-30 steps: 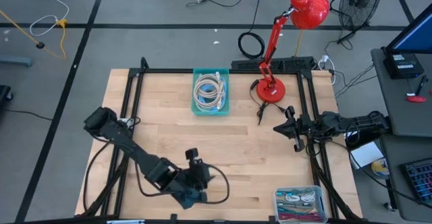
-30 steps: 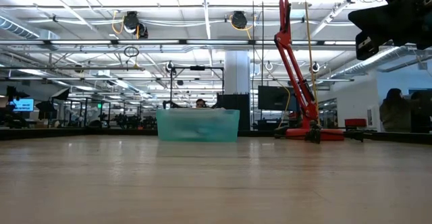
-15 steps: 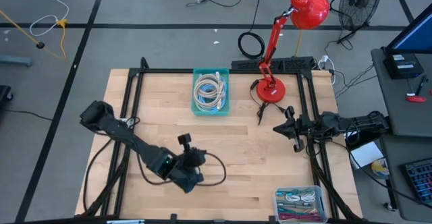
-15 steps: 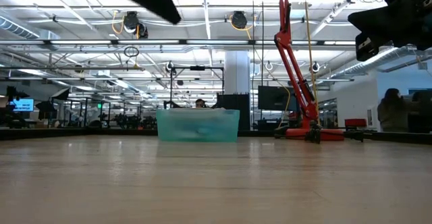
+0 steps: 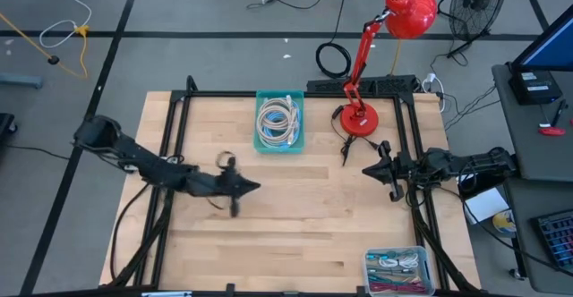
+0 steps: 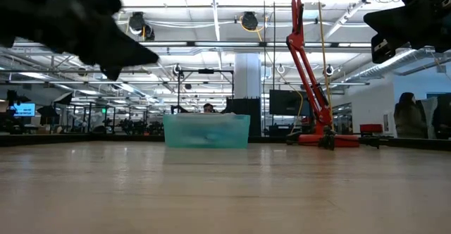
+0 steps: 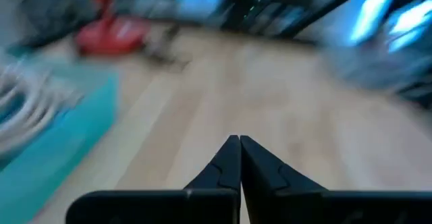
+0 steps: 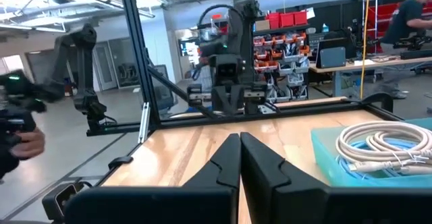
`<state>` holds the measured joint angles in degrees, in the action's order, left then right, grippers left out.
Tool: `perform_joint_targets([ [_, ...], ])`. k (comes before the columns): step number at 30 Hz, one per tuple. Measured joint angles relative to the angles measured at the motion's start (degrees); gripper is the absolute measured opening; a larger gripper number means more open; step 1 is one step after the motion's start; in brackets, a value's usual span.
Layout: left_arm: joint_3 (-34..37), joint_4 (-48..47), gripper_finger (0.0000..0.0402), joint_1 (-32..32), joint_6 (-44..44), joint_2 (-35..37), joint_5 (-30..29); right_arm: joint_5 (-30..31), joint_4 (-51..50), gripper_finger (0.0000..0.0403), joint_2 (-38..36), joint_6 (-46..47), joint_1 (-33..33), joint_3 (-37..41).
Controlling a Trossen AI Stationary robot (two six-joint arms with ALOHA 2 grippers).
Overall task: Pick & Place USB Port
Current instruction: Return To Home Position
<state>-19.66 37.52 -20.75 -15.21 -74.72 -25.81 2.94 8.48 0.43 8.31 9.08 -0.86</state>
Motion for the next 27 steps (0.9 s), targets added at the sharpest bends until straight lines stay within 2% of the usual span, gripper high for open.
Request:
perform_joint_targets([
  [3,10.5,23.5,0.0002,0.0,6.9,0.7,5.9,0.0,-0.1,0.0000,0.1,0.0,0.0,0.0],
  [5,16.1,34.0,0.0002,0.0,8.9,0.7,6.2,0.0,-0.1,0.0000,0.1,0.0,0.0,0.0],
  [7,19.0,39.7,0.0001,0.1,10.5,0.6,5.8,0.0,-0.1,0.0000,0.2,0.0,0.0,0.0],
  [12,18.8,36.3,0.0001,1.7,14.0,1.7,8.8,0.0,-0.1,0.0000,0.2,0.0,0.0,0.0],
  [18,18.9,25.0,0.0001,7.8,9.4,3.8,12.7,0.0,-0.1,0.0000,0.6,0.0,0.0,0.0],
  [21,18.8,23.7,0.0001,9.6,8.6,5.2,14.3,0.0,-0.1,0.0000,0.7,0.0,0.0,0.0],
  [25,18.9,21.2,0.0001,10.5,10.5,9.8,15.3,0.0,-0.1,0.0000,0.8,0.0,0.0,0.0],
  [27,18.8,17.0,0.0001,10.9,11.8,14.4,15.4,0.0,0.0,0.0000,0.7,0.0,0.0,0.0],
])
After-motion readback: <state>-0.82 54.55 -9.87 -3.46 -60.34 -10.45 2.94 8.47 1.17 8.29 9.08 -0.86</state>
